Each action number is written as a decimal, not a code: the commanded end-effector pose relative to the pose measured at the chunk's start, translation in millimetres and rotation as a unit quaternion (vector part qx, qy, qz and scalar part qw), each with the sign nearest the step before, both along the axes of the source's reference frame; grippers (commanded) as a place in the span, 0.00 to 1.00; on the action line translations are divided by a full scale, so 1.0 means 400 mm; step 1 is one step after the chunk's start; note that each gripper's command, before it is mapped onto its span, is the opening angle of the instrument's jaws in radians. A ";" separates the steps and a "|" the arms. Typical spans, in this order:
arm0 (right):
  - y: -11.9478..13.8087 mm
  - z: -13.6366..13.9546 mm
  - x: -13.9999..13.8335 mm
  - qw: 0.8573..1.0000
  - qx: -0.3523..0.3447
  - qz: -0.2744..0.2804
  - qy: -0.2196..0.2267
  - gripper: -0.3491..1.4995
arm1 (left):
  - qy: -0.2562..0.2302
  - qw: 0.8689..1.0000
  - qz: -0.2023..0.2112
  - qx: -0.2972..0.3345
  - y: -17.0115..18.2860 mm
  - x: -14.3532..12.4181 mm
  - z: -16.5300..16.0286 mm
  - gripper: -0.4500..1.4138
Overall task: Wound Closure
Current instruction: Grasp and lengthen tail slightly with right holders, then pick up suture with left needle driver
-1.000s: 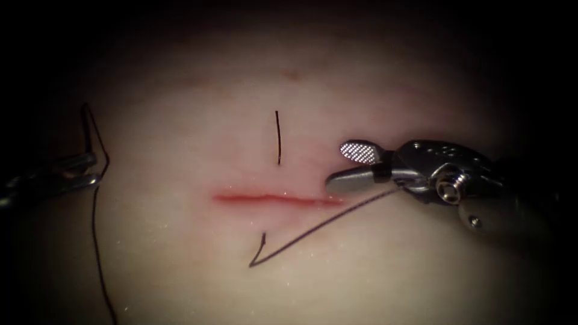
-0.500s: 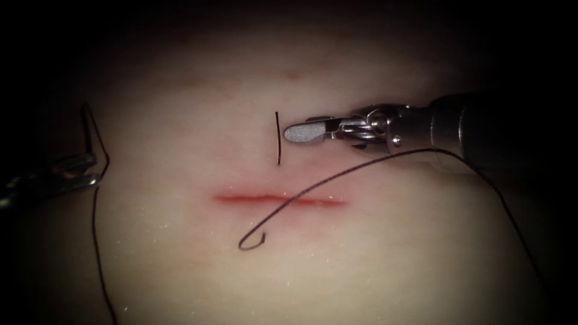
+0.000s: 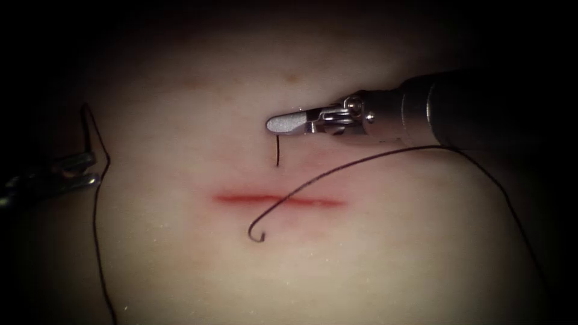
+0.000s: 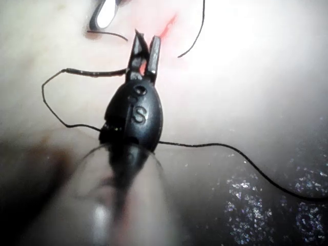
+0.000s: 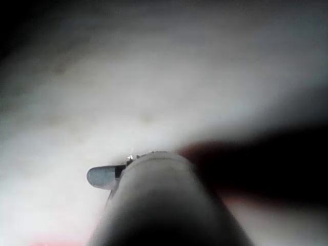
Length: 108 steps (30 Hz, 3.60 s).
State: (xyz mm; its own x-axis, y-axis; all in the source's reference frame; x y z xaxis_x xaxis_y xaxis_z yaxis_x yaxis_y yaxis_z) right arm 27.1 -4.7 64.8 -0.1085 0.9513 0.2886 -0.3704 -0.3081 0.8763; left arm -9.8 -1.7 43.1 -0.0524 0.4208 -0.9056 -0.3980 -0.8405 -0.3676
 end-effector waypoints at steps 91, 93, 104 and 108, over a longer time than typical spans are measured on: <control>0.0056 -0.0489 -0.0362 0.760 -0.647 0.025 0.065 0.46 | 0.165 0.983 -0.022 0.077 0.0226 -0.0170 0.0650 0.69; 0.0085 -0.0503 -0.0381 0.748 -0.662 0.018 0.040 0.75 | 0.171 0.980 -0.044 0.096 0.0234 -0.0172 0.0638 0.97; 0.0074 -0.0505 -0.0398 0.738 -0.671 -0.059 0.029 0.94 | 0.158 0.978 -0.057 0.123 0.0227 -0.0135 0.0404 0.89; 0.0063 -0.0501 -0.0399 0.737 -0.670 -0.084 0.030 0.89 | 0.116 0.986 -0.038 0.116 0.0195 -0.0167 0.0267 0.83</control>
State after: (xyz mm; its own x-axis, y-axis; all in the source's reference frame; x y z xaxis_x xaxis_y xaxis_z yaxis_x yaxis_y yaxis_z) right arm 10.5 -2.1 44.2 0.0193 0.3854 -0.9225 -0.2556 0.8939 0.3681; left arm -16.4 5.9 51.9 -0.2029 0.6276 -0.7516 -0.5409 -0.7117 -0.4482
